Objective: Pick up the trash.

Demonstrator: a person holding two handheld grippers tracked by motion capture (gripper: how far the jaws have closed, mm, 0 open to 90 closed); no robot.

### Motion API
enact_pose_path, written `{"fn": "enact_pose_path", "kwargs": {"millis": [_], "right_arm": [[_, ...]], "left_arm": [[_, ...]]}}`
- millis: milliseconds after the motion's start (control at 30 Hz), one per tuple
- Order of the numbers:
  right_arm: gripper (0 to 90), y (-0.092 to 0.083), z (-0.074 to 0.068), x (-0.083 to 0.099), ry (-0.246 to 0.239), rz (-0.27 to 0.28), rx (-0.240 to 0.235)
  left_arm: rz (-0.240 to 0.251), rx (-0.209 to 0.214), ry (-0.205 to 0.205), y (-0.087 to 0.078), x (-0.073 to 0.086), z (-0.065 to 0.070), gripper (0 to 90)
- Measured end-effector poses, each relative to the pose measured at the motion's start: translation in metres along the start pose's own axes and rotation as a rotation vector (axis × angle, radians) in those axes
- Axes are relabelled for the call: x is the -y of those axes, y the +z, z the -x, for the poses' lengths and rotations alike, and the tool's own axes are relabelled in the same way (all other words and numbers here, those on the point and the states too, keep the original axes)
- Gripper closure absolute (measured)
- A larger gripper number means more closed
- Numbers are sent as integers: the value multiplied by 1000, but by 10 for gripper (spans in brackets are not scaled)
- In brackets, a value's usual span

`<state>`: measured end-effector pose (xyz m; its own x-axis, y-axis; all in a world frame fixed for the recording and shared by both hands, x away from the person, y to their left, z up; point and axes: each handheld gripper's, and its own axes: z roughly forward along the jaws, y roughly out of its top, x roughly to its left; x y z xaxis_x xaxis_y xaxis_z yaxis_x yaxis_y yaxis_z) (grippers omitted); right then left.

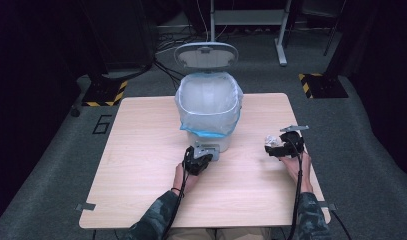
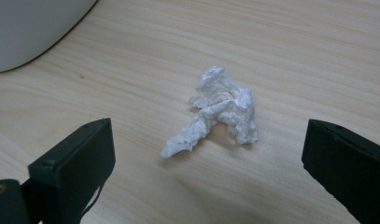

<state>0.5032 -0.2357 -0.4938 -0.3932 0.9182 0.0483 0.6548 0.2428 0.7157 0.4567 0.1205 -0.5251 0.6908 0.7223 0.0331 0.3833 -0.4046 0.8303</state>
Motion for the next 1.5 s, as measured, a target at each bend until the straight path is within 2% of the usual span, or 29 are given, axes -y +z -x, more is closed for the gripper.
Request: {"fn": "enact_pose_path", "kwargs": {"millis": [133,233,333,367,533,667,700,733,767,833,933,967,1067,1167,1367,1500], "right_arm": [[41,6,3,-4,8,-21,-10],[125,14,5,-6,15,-18,-6],[147,19,6,-6,6,-30,1],[182,22,8,-6,-7,-36,-4],[334,28,9,-5,-13,-35,13],[444,33,10,-6,-1,-35,7],[483,33,11,-6,-6,-38,-5],[559,34,10,-6,-5,-36,7],[559,34,10,-6,-5,-36,7],[670,33,8,-7,-13,-35,13],[713,32,8,-6,-23,-34,7],[739,32,8,-5,-7,-31,0],[750,30,8,-4,6,-32,-2],[758,27,11,-3,-4,-18,-21],[767,14,12,-5,31,2,-60],[771,5,11,-7,23,5,-74]], "left_arm": [[0,0,-1,0,0,0,898],[0,1,-1,0,0,0,898],[0,1,-2,0,0,0,898],[0,1,-2,0,0,0,898],[1,2,-3,0,0,0,898],[-1,2,-3,0,0,0,898],[1,3,-5,0,0,0,898],[1,3,-4,0,0,0,898],[1,3,-4,0,0,0,898],[-1,1,0,0,0,0,898],[0,2,-1,0,0,0,898],[0,1,1,0,0,0,898],[0,1,0,0,0,0,898],[0,1,0,0,0,0,898],[0,1,1,0,0,0,898],[1,2,-2,0,0,0,898]]}}
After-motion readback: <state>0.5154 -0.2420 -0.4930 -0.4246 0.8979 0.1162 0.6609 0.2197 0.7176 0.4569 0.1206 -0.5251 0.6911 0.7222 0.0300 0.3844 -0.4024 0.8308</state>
